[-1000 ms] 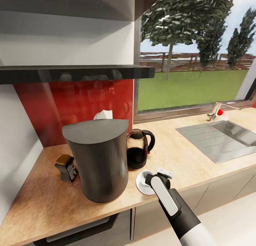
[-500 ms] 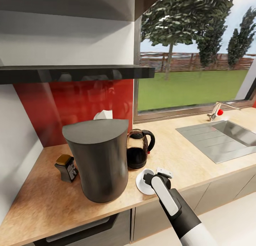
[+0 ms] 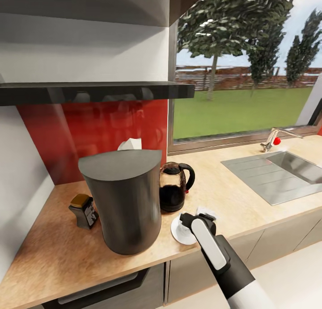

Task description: Set up a coffee station on the kitchen countertop: keep the coffee maker on the countertop, move the bottle of coffee from the kitchen shelf to the counter next to the coffee maker, place a paper coffee filter on top of the coffee maker, put the saucer next to the coffee maker with the coffee cup on the saucer, and place the electric kettle next to the coffee maker.

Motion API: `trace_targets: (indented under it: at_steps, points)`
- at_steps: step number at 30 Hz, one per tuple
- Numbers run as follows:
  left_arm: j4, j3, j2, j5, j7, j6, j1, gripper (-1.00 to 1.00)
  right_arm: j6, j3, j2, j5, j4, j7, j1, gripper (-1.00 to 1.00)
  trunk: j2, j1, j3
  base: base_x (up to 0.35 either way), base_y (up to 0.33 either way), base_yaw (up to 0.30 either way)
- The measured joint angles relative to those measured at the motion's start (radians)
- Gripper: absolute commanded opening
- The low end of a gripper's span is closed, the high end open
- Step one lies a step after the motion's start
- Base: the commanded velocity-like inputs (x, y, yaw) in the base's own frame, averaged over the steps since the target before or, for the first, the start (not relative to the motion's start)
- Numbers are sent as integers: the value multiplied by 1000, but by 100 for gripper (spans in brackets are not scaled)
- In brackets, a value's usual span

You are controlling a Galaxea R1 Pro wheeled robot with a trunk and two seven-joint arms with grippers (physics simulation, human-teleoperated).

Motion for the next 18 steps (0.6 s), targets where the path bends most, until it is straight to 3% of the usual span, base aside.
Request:
trace_targets:
  at_steps: [4,13,18]
  points:
    - [1,0,0,0,0,1,0,100,2,-1,0,1,-62,-6,0,100,0,0,0,0,0,0]
    - [1,0,1,1,0,0,1,100,3,-1,-2,2,-84,-10,0,100,0,0,0,-6,0,0]
    - [2,0,0,0,0,1,1,100,3,-1,-2,1,-91,-10,0,100,0,0,0,-185,-22,0]
